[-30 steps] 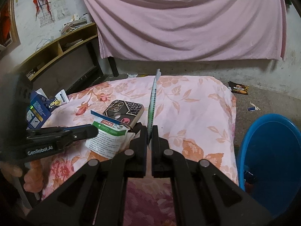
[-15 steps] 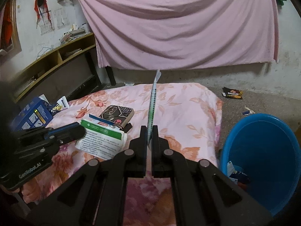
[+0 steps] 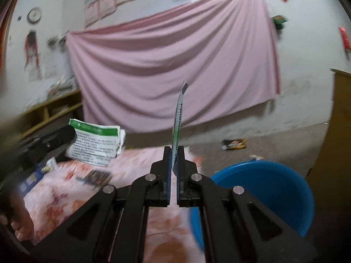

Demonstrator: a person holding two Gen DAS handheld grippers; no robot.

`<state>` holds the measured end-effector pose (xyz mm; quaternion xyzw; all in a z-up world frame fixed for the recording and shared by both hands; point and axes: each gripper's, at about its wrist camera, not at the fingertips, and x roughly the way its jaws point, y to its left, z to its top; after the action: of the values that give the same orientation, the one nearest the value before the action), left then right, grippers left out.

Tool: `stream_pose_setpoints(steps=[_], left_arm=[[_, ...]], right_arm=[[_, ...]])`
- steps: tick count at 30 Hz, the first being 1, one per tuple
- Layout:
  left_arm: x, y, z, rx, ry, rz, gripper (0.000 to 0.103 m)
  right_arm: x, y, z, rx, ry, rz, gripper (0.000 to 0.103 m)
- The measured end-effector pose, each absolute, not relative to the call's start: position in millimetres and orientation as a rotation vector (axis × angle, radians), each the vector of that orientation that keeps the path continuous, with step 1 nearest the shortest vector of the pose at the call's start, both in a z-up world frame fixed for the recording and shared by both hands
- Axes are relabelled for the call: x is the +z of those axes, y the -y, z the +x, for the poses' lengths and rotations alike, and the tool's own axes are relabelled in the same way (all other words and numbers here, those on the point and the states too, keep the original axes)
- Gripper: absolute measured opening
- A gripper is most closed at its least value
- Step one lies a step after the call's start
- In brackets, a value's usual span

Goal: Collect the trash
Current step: 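Carry the packet and tube over the blue bucket and open both grippers, then move both open grippers back to the blue pen and binder clip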

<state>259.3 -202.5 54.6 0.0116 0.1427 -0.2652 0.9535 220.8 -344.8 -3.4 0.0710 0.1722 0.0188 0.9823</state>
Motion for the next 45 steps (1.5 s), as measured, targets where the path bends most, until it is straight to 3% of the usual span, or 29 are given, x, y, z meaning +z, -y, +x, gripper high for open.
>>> stream_pose_setpoints(steps=[10,22,30,33,38,41,45], left_arm=[[53,283,261,-0.68,-0.252,0.072,0.003],[32,325,286,-0.733,-0.545,0.027,0.005],[32,321,296,-0.719,-0.612,-0.001,0.012],[34,314,294,-0.705,-0.6,-0.004,0.023],[45,290,289,-0.661,-0.555,-0.017,0.028],[53,268,284,-0.617,-0.509,-0.029,0.042],[65,234,276,-0.54,-0.444,-0.055,0.048]], right_arm=[[-5,407,205,-0.147,-0.348,0.187,0.031],[-31,433,217,-0.169,-0.529,0.252,0.033],[-31,437,219,-0.171,-0.536,0.261,0.034],[-29,437,218,-0.168,-0.523,0.263,0.035],[-19,429,217,-0.151,-0.465,0.262,0.045],[-11,421,215,-0.13,-0.416,0.248,0.056],[3,397,212,-0.091,-0.337,0.199,0.072]])
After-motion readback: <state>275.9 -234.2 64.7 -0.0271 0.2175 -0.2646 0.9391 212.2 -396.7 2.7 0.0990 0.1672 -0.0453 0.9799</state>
